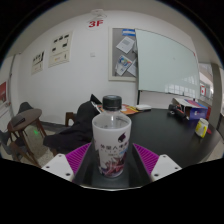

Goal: Pour water

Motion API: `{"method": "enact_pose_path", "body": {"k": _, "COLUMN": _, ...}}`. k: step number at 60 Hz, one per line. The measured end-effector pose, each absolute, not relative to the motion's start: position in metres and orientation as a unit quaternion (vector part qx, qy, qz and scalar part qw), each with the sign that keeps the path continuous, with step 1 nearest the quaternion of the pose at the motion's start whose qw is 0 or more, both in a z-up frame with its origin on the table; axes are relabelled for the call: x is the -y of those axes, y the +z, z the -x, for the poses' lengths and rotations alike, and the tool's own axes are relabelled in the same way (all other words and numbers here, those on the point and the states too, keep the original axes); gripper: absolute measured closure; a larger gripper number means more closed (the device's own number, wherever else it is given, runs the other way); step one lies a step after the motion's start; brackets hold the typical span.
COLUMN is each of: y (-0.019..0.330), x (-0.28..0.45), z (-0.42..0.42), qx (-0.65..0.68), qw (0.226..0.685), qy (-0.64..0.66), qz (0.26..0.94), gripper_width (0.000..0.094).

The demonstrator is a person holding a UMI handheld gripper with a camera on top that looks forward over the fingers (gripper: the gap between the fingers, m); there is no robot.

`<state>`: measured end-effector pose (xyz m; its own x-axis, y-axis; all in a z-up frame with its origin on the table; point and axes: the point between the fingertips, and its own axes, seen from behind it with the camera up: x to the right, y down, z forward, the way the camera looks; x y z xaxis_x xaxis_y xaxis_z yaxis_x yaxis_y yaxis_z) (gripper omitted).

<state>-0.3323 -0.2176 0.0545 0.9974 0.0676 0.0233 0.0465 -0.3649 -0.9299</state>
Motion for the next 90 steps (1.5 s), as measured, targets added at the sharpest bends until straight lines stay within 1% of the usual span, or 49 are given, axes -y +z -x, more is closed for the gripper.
{"method": "enact_pose_path", "body": {"k": 9, "y": 0.046, "x": 0.189, "z": 0.333, "qx": 0.043, "qw": 0.581, "qy": -0.005, "qz": 0.813, "gripper_width": 0.0348}}
{"method": "enact_pose_path", "body": {"k": 14, "y": 0.048, "x": 0.186, "z": 0.337, "qx": 0.044, "qw": 0.59, "qy": 0.0, "qz": 0.806, "gripper_width": 0.04}}
{"method": "enact_pose_path", "body": {"k": 17, "y": 0.048, "x": 0.184, "z": 0.338, "qx": 0.038, "qw": 0.593, "qy": 0.003, "qz": 0.805, "gripper_width": 0.0468}}
{"method": "enact_pose_path", "body": {"k": 18, "y": 0.047, "x": 0.185, "z": 0.34, "qx": 0.038, "qw": 0.592, "qy": 0.008, "qz": 0.805, "gripper_width": 0.0467}}
{"method": "enact_pose_path", "body": {"k": 19, "y": 0.047, "x": 0.186, "z": 0.343, "qx": 0.041, "qw": 0.592, "qy": 0.014, "qz": 0.805, "gripper_width": 0.0504}}
{"method": "enact_pose_path", "body": {"k": 20, "y": 0.047, "x": 0.187, "z": 0.345, "qx": 0.045, "qw": 0.592, "qy": 0.02, "qz": 0.805, "gripper_width": 0.0495}}
{"method": "enact_pose_path", "body": {"k": 21, "y": 0.048, "x": 0.187, "z": 0.346, "qx": 0.048, "qw": 0.591, "qy": 0.024, "qz": 0.805, "gripper_width": 0.0531}}
{"method": "enact_pose_path", "body": {"k": 23, "y": 0.048, "x": 0.188, "z": 0.348, "qx": 0.05, "qw": 0.59, "qy": 0.029, "qz": 0.805, "gripper_width": 0.0554}}
{"method": "enact_pose_path", "body": {"k": 31, "y": 0.069, "x": 0.19, "z": 0.354, "qx": 0.06, "qw": 0.593, "qy": 0.057, "qz": 0.801, "gripper_width": 0.0566}}
{"method": "enact_pose_path", "body": {"k": 33, "y": 0.08, "x": 0.19, "z": 0.351, "qx": 0.06, "qw": 0.598, "qy": 0.072, "qz": 0.796, "gripper_width": 0.0565}}
{"method": "enact_pose_path", "body": {"k": 37, "y": 0.116, "x": 0.19, "z": 0.35, "qx": 0.055, "qw": 0.609, "qy": 0.123, "qz": 0.781, "gripper_width": 0.0565}}
{"method": "enact_pose_path", "body": {"k": 43, "y": 0.186, "x": 0.186, "z": 0.332, "qx": 0.027, "qw": 0.625, "qy": 0.228, "qz": 0.746, "gripper_width": 0.0564}}
{"method": "enact_pose_path", "body": {"k": 48, "y": 0.25, "x": 0.185, "z": 0.305, "qx": -0.007, "qw": 0.623, "qy": 0.343, "qz": 0.703, "gripper_width": 0.0565}}
{"method": "enact_pose_path", "body": {"k": 51, "y": 0.286, "x": 0.183, "z": 0.289, "qx": -0.034, "qw": 0.61, "qy": 0.413, "qz": 0.675, "gripper_width": 0.0565}}
{"method": "enact_pose_path", "body": {"k": 56, "y": 0.324, "x": 0.173, "z": 0.232, "qx": -0.08, "qw": 0.578, "qy": 0.525, "qz": 0.62, "gripper_width": 0.0567}}
{"method": "enact_pose_path", "body": {"k": 61, "y": 0.349, "x": 0.161, "z": 0.176, "qx": -0.147, "qw": 0.544, "qy": 0.611, "qz": 0.556, "gripper_width": 0.057}}
{"method": "enact_pose_path", "body": {"k": 63, "y": 0.354, "x": 0.152, "z": 0.144, "qx": -0.18, "qw": 0.525, "qy": 0.644, "qz": 0.527, "gripper_width": 0.0566}}
{"method": "enact_pose_path", "body": {"k": 67, "y": 0.35, "x": 0.137, "z": 0.088, "qx": -0.252, "qw": 0.482, "qy": 0.698, "qz": 0.466, "gripper_width": 0.0567}}
{"method": "enact_pose_path", "body": {"k": 71, "y": 0.335, "x": 0.125, "z": 0.035, "qx": -0.327, "qw": 0.442, "qy": 0.734, "qz": 0.399, "gripper_width": 0.0566}}
{"method": "enact_pose_path", "body": {"k": 73, "y": 0.322, "x": 0.114, "z": 0.011, "qx": -0.357, "qw": 0.423, "qy": 0.748, "qz": 0.367, "gripper_width": 0.0569}}
{"method": "enact_pose_path", "body": {"k": 77, "y": 0.291, "x": 0.101, "z": -0.021, "qx": -0.412, "qw": 0.389, "qy": 0.757, "qz": 0.326, "gripper_width": 0.0566}}
{"method": "enact_pose_path", "body": {"k": 81, "y": 0.261, "x": 0.091, "z": -0.048, "qx": -0.453, "qw": 0.364, "qy": 0.76, "qz": 0.289, "gripper_width": 0.0567}}
{"method": "enact_pose_path", "body": {"k": 82, "y": 0.256, "x": 0.108, "z": -0.051, "qx": -0.457, "qw": 0.362, "qy": 0.763, "qz": 0.281, "gripper_width": 0.0565}}
{"method": "enact_pose_path", "body": {"k": 83, "y": 0.25, "x": 0.105, "z": -0.058, "qx": -0.464, "qw": 0.358, "qy": 0.763, "qz": 0.272, "gripper_width": 0.0564}}
{"method": "enact_pose_path", "body": {"k": 84, "y": 0.25, "x": 0.09, "z": -0.068, "qx": -0.475, "qw": 0.353, "qy": 0.76, "qz": 0.269, "gripper_width": 0.0562}}
{"method": "enact_pose_path", "body": {"k": 86, "y": 0.242, "x": 0.087, "z": -0.076, "qx": -0.486, "qw": 0.35, "qy": 0.756, "qz": 0.263, "gripper_width": 0.0564}}
{"method": "enact_pose_path", "body": {"k": 90, "y": 0.237, "x": 0.084, "z": -0.085, "qx": -0.491, "qw": 0.343, "qy": 0.761, "qz": 0.25, "gripper_width": 0.0566}}
